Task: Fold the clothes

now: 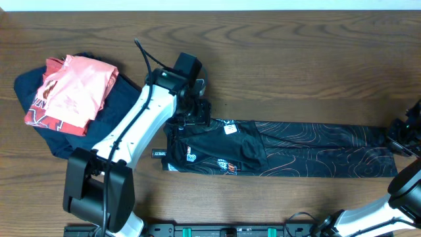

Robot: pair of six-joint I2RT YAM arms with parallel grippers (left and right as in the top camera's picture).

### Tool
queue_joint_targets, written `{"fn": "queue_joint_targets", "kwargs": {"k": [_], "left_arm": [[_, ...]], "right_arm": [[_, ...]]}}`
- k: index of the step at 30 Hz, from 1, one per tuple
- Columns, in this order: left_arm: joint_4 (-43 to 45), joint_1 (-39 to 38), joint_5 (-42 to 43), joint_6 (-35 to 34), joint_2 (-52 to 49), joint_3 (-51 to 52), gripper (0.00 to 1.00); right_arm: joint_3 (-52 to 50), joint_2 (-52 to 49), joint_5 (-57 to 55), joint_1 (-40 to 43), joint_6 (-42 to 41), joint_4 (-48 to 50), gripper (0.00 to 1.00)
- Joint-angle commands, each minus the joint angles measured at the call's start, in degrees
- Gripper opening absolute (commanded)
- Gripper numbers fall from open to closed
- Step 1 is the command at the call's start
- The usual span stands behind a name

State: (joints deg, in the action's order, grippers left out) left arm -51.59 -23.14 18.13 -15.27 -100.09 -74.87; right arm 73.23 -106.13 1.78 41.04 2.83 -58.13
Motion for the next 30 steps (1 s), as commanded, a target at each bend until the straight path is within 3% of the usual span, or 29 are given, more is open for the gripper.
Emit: {"fn": "queue_joint_targets", "kwargs": {"k": [1,14,21,30], "left_arm": [[2.62,-0.02,-0.85,-0.72,0.11,4.09,0.61],[16.87,-0.02,-0.63,-0.76,0.11,18.47,0.61],[29.14,0.00,-0.92,-0.70,-0.02,24.44,0.69],[43.10,3.15,-0.85,-1.62,-6.16,24.63,0.71]], "right_arm": [[-2.12,-0.39,2.99,-0.83,0.79,0.81,0.17],[-16.55,-0.39,2.27,-1.16,-1.68,14.71,0.19],[-18.27,-0.39,2.12,-2.49,-4.57,20.46,0.19],[-18.27,-0.39,2.12,-8.48,-7.17,29.35,0.24]]}}
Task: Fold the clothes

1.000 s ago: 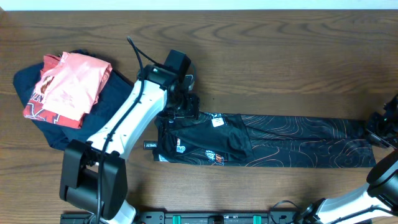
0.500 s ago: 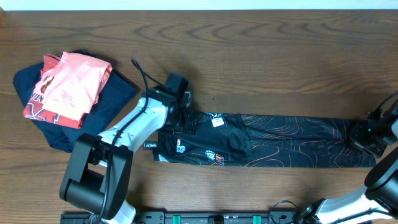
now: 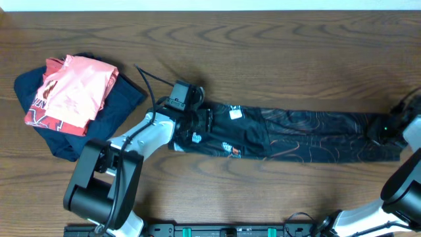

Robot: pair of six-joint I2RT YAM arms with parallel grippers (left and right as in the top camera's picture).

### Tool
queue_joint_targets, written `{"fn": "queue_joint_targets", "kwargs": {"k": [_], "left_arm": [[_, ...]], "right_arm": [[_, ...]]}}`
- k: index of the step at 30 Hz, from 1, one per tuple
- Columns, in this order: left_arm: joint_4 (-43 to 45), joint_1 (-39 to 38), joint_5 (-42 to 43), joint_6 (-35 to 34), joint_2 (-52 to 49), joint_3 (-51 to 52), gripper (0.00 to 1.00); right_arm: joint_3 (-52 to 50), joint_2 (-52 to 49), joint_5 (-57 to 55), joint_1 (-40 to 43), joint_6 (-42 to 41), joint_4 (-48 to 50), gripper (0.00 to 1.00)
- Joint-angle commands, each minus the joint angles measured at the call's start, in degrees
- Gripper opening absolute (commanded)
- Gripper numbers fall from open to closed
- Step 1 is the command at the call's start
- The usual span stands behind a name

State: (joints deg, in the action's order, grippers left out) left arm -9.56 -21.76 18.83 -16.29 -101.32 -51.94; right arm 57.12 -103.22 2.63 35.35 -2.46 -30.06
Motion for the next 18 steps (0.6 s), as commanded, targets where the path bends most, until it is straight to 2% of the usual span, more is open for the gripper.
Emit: {"fn": "queue_joint_targets", "kwargs": {"k": [1,5,8,11,12,14,16,18], "left_arm": [[2.62,2.29,-1.57,-0.59,-5.66,1.70,0.71],[6.86,4.44,-1.51,-1.27,-6.36,1.55,0.71],[6.84,6.29,-1.27,-1.64,-6.36,-0.09,0.71],[5.84,7.85,3.34,-1.62,-6.32,-1.81,0.71],[5.35,8.35,5.75,-1.60,-6.16,-2.40,0.73],[4.42,9.25,8.90,-1.60,-5.01,-2.97,0.88],[3.06,9.94,9.27,-1.53,-2.34,-3.06,0.99],[1.86,10.36,9.25,-0.90,0.74,-3.06,0.98]], "right_arm": [[-2.16,-3.30,1.27,-3.48,-2.32,2.16,0.25],[-2.14,-3.30,1.27,-5.81,-2.86,5.92,0.28],[-1.90,-3.30,1.27,-6.97,-2.69,7.61,0.32],[-0.20,-3.26,1.27,-7.19,-1.09,6.27,0.35],[1.05,-3.17,1.25,-7.02,-0.61,4.63,0.37],[4.46,-2.86,1.27,-6.23,-0.39,0.48,0.42],[8.41,-2.43,1.29,-5.18,0.13,-3.67,0.46],[12.83,-2.14,1.29,-4.17,2.36,-7.80,0.50]]}}
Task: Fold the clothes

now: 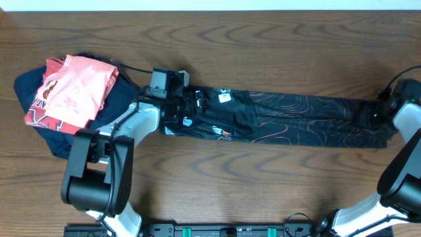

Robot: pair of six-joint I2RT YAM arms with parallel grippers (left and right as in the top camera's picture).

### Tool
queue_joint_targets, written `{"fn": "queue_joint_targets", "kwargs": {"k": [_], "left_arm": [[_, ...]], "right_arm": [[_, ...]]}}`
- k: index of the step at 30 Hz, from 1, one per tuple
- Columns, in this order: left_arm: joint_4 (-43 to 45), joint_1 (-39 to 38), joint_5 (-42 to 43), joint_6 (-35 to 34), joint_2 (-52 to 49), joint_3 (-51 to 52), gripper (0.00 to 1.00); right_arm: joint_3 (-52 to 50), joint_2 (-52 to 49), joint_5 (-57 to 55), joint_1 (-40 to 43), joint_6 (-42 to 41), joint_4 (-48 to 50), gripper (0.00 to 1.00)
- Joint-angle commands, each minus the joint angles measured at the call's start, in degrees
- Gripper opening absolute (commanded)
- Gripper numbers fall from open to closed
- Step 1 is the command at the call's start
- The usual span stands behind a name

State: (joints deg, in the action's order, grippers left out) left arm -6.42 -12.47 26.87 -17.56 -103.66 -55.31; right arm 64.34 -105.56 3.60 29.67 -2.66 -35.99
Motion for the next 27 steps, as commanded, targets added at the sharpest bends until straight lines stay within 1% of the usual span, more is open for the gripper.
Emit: {"fn": "queue_joint_targets", "kwargs": {"k": [1,2,4,6,10,15,20,25,27], "left_arm": [[-2.16,1.22,1.18,0.68,5.42,0.31,0.98],[-2.82,1.20,1.11,1.05,7.26,0.31,0.98],[-4.28,1.20,0.98,1.18,11.21,0.31,0.98],[-5.92,1.03,0.98,1.18,14.05,0.31,0.98],[-10.12,1.03,0.98,1.16,16.65,0.31,0.98],[-14.25,1.05,0.96,1.18,16.55,0.33,0.98],[-15.06,1.03,0.98,1.16,16.55,0.33,0.98],[-15.28,1.05,0.98,1.16,16.55,0.33,0.98],[-15.39,1.05,0.98,1.16,16.55,0.33,0.98]], "right_arm": [[8.39,0.22,0.33,2.03,4.50,-4.20,0.54],[10.23,0.22,0.33,2.36,6.03,-5.70,0.59],[13.00,0.22,0.31,3.04,8.46,-8.04,0.61],[13.20,0.22,0.31,3.52,9.55,-8.15,0.65],[11.54,-0.79,0.33,3.80,13.31,-7.30,0.65],[8.04,-3.28,-0.22,3.82,14.60,-4.63,0.66],[5.49,-6.43,-1.25,4.22,15.19,-2.34,0.66],[5.35,-9.86,-1.64,5.14,15.61,-2.12,0.66],[5.35,-10.60,-1.66,5.31,15.61,-2.12,0.63]]}}
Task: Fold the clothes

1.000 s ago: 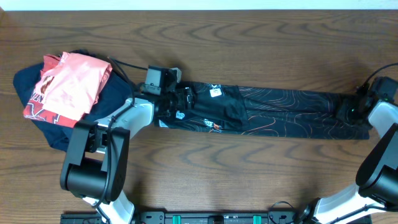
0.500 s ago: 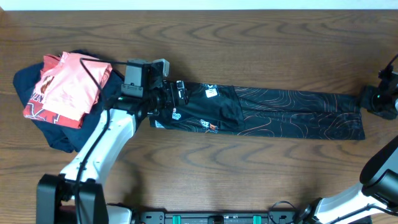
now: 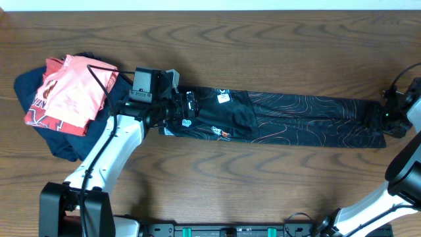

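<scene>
A pair of black pants (image 3: 296,122) with thin orange contour lines lies stretched in a long strip across the table (image 3: 263,52). The waist is at the left and the cuffs at the right. My left gripper (image 3: 175,110) is at the waistband, shut on the cloth beside a white label. At the table's right edge my right gripper (image 3: 387,116) is shut on the cuffs. Its fingers are mostly hidden by the dark fabric. The pants look taut between the two grippers.
A pile of clothes sits at the far left. In it a pink and red shirt (image 3: 69,92) lies on a navy garment (image 3: 39,128). The left arm's wrist is close to the edge of this pile.
My left gripper and the waistband have shifted a little further left, toward the pile. My right gripper sits slightly lower at the cuffs. The pants stay stretched out.
At first the pants lay lower on the table with the waist end bunched, my left gripper at the waistband and the right by the cuffs. Then the pants lay higher and further left, drawn out long. They now lie flat between both grippers.
</scene>
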Robot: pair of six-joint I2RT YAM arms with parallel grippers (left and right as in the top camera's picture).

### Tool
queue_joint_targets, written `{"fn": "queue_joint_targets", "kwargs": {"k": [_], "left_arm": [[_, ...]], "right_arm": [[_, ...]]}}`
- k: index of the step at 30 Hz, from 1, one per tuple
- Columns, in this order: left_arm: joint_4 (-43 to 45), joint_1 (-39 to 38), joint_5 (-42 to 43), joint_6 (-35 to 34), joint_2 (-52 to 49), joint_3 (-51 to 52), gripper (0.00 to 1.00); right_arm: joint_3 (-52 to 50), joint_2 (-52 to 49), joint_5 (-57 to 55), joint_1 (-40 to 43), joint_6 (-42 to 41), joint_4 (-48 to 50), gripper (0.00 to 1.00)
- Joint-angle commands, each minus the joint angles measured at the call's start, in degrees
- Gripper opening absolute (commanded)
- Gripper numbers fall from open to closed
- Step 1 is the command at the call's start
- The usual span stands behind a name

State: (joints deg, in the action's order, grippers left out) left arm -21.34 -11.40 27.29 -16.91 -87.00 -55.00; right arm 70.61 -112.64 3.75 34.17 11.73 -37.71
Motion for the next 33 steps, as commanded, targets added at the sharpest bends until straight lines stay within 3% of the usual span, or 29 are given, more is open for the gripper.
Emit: {"fn": "queue_joint_targets", "kwargs": {"k": [1,10,12,21,33], "left_arm": [[-0.50,-0.02,0.57,0.50,-0.11,0.02,0.98],[-0.76,-0.02,0.57,0.50,-0.11,0.02,0.98],[-0.94,-0.02,0.57,0.50,-0.11,0.02,0.98],[-1.16,-0.02,0.57,0.50,-0.11,0.02,0.98],[-2.82,-0.02,0.57,0.50,-0.11,0.02,0.98]], "right_arm": [[-0.92,-3.67,-1.79,0.87,1.20,-0.42,0.59],[-0.85,-3.45,-1.86,0.90,1.20,-1.11,0.07],[-0.63,-2.75,-2.47,0.92,1.18,-1.53,0.01],[1.18,6.01,-4.76,-1.53,-4.46,-6.73,0.01],[1.18,11.28,-4.79,-21.38,-14.99,-18.18,0.01]]}}
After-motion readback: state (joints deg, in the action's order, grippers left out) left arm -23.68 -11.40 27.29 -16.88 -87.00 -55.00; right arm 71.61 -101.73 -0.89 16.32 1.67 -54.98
